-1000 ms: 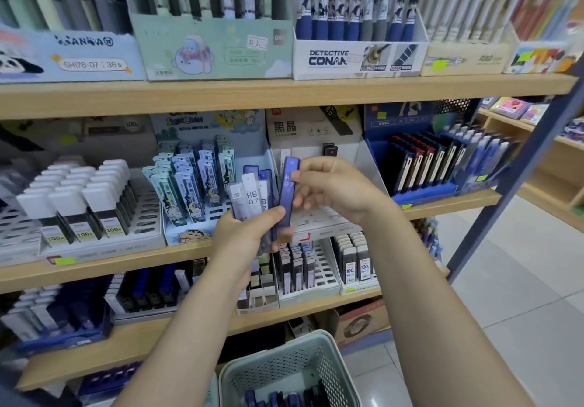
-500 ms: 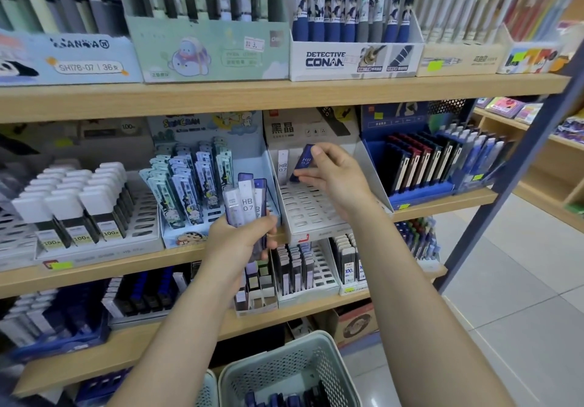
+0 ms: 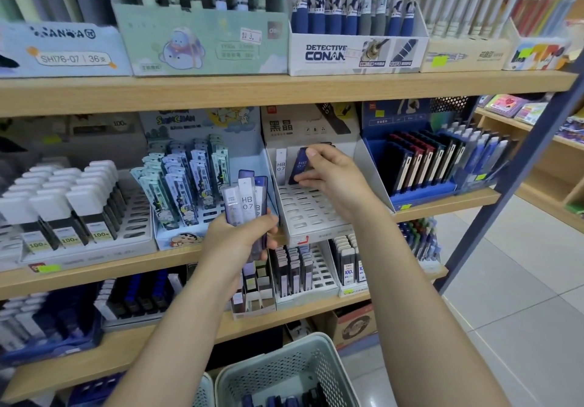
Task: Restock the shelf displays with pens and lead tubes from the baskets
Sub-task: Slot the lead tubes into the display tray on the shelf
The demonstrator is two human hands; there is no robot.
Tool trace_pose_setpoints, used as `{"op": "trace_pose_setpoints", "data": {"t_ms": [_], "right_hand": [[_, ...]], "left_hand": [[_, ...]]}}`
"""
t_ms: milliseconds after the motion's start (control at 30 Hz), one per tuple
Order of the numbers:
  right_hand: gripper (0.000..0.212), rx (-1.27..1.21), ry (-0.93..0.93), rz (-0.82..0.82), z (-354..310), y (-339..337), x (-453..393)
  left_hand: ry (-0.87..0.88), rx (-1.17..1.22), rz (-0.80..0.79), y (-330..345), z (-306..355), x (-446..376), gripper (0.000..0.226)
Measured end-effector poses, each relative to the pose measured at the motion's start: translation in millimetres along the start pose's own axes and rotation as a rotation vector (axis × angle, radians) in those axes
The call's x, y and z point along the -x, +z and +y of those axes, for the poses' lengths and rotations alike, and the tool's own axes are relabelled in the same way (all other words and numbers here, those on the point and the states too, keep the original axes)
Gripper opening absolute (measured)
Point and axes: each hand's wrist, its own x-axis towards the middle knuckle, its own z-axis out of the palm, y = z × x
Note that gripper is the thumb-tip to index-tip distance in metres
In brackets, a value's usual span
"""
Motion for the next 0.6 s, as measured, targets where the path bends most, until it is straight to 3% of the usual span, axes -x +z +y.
{"op": "trace_pose_setpoints", "data": {"t_ms": [100,267,467,600], "right_hand": [[0.013,0.020,0.017,0.044,-0.1,7.3,-2.3],[0.033,0.032,0.061,0.128,-1.4,16.7,-7.0],[0.005,-0.082,0.056,0.219,-6.9,29.2,-3.5],[0.013,-0.189,-0.041,0.275,-10.2,30.6,-3.8]], "left_hand": [[-0.006,0.009,-0.001,2.3,1.0,-1.0,0.012],[-0.005,0.012,-0.001,3.3,0.2,-2.7,0.013],[-0.004,0.023,-0.006,2.9,0.2,-2.8,0.014],[-0.006,0.030,-0.007,2.6,0.2,-1.5,0.014]]}}
